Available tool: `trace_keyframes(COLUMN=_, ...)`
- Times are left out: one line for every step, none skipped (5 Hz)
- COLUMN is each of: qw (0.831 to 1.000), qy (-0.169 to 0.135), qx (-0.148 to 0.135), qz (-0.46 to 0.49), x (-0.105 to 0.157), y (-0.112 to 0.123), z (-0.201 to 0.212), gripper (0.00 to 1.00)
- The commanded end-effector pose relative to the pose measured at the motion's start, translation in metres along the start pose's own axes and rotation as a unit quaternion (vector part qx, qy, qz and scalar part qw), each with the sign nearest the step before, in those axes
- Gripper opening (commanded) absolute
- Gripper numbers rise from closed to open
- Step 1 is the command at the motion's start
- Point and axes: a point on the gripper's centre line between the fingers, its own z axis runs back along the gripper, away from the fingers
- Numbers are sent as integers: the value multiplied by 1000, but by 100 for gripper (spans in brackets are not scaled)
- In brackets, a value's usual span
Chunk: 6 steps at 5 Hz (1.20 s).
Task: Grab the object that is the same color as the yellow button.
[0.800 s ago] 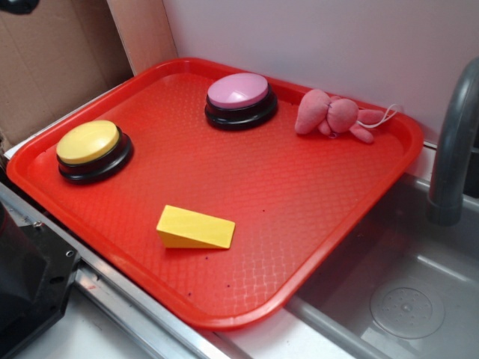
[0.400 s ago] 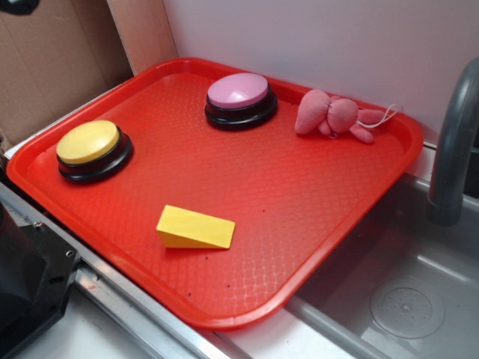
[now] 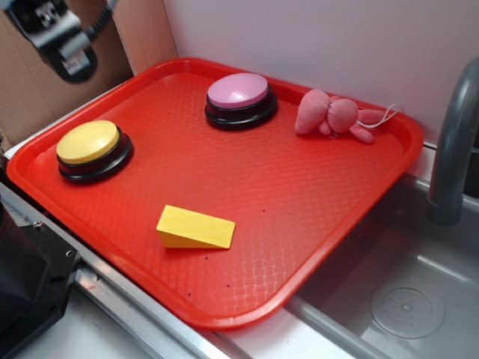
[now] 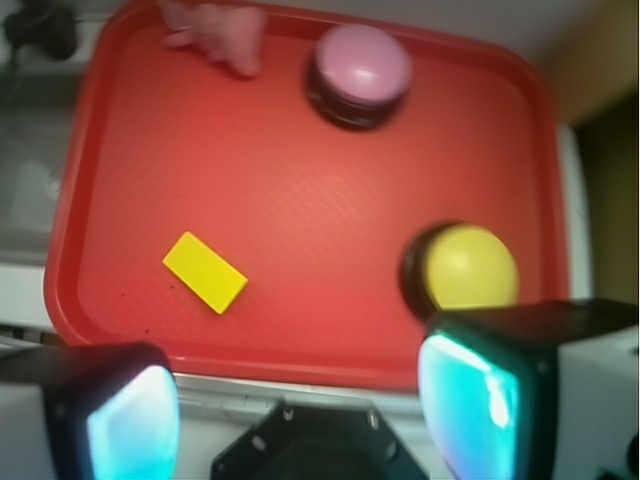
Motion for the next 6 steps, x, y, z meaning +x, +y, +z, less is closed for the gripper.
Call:
trace_keyframes(qw=984, qy=-17, qx=-75, qz=-163, x=11, y=-13, z=-60, gripper=100)
trace_keyframes(qw=975, qy=-18, qx=-105, qz=-194, x=13, y=-20, z=-86, gripper=100)
trace_keyframes(qw=968, qy=-7, qx=-98, qz=-232, x=12, y=-35, z=-117, gripper=100)
trace_keyframes(qw=962, qy=4, qx=-70, qz=-262, x=6, y=-45, z=-137, gripper=100)
trace_keyframes(qw=948, qy=-13, qx=-97, qz=-302, x=-1, y=-51, z=-149, gripper=100)
trace_keyframes(qw=951, qy=5, qx=-82, qz=-298, x=-2, y=-49, z=-159, gripper=100)
